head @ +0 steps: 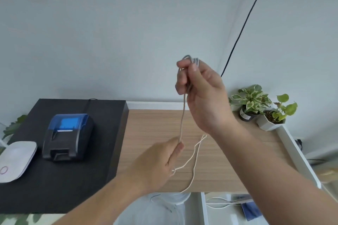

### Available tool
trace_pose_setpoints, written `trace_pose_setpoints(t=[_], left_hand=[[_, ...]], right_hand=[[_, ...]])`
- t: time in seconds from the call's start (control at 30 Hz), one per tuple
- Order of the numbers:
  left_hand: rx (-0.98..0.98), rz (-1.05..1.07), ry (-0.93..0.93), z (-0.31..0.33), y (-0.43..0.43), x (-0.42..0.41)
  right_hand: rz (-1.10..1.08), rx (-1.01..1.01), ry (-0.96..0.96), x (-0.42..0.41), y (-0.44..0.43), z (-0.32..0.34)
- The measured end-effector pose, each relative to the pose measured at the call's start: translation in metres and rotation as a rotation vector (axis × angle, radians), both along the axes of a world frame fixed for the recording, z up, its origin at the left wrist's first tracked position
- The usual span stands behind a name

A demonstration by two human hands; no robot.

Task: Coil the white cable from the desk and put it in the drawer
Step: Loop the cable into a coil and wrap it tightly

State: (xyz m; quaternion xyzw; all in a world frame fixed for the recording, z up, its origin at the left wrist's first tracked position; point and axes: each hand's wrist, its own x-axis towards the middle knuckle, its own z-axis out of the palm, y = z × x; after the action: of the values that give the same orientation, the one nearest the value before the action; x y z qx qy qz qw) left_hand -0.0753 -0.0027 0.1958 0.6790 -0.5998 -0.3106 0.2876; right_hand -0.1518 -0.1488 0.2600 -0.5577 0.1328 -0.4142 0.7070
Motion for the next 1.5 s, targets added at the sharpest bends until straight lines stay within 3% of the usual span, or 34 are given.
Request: trace_pose_setpoints(t=[0.07, 0.13, 0.27, 0.33, 0.47, 0.53, 0.57, 0.63, 0.7, 0.73, 0.8, 0.83, 0.9, 1.0, 1.07, 1.13, 1.2, 1.3, 1.4, 1.5], left_hand=[[-0.015, -0.046, -0.123, 0.019, 0.003, -0.002], [-0.077, -0.057, -0.279, 0.05, 0.002, 0.005], [-0.179, -0.089, -0.459, 0.094, -0.008, 0.041], [-0.189, -0.114, -0.414, 0.09, -0.016, 0.057], [-0.177, -0.054, 0.024, 0.045, -0.018, 0.053], [-0.066, -0.054, 0.074, 0.026, -0.007, 0.03], [-0.026, -0.068, 0.041, 0.019, -0.001, 0.016], [-0.02, -0.101, -0.044, 0.022, 0.01, -0.003], [-0.14, -0.058, -0.189, 0.042, 0.008, 0.003], [-0.208, -0.035, -0.279, 0.055, 0.005, 0.013], [-0.279, -0.002, -0.43, 0.071, -0.001, 0.038], [-0.276, -0.008, -0.422, 0.074, -0.003, 0.047], [-0.252, -0.05, -0.211, 0.062, -0.003, 0.051], [-0.199, -0.01, 0.077, 0.031, 0.001, 0.036], [-0.155, -0.011, 0.085, 0.017, 0.01, 0.015], [-0.101, -0.06, 0.003, 0.014, 0.021, -0.009], [-0.091, -0.093, -0.107, 0.02, 0.029, -0.025], [-0.177, -0.045, -0.278, 0.053, 0.028, -0.022], [-0.319, 0.008, -0.376, 0.085, 0.018, 0.005], [-0.358, 0.05, -0.308, 0.084, 0.002, 0.042]], right_hand=[[-0.087, -0.227, 0.235, 0.001, -0.009, -0.023], [-0.01, -0.319, 0.393, -0.01, -0.004, -0.049], [0.236, -0.397, 0.506, -0.047, 0.037, -0.069], [0.335, -0.3, 0.444, -0.058, 0.057, -0.063], [0.376, 0.012, 0.046, -0.053, 0.069, -0.026], [0.284, 0.038, -0.1, -0.041, 0.056, -0.006], [0.201, -0.011, -0.084, -0.036, 0.045, -0.002], [0.049, -0.223, 0.118, -0.029, 0.024, -0.008], [0.069, -0.478, 0.389, -0.035, 0.018, -0.028], [0.133, -0.547, 0.483, -0.043, 0.021, -0.041], [0.276, -0.497, 0.537, -0.061, 0.035, -0.057], [0.31, -0.414, 0.511, -0.067, 0.043, -0.059], [0.341, -0.21, 0.369, -0.072, 0.055, -0.052], [0.417, 0.09, -0.039, -0.06, 0.064, -0.015], [0.39, 0.213, -0.251, -0.049, 0.056, 0.01], [0.294, 0.265, -0.326, -0.038, 0.038, 0.023], [0.095, 0.201, -0.219, -0.027, 0.018, 0.02], [-0.093, -0.128, 0.237, -0.028, 0.003, -0.012], [0.242, -0.311, 0.511, -0.055, 0.018, -0.046], [0.497, 0.012, 0.331, -0.078, 0.052, -0.049]])
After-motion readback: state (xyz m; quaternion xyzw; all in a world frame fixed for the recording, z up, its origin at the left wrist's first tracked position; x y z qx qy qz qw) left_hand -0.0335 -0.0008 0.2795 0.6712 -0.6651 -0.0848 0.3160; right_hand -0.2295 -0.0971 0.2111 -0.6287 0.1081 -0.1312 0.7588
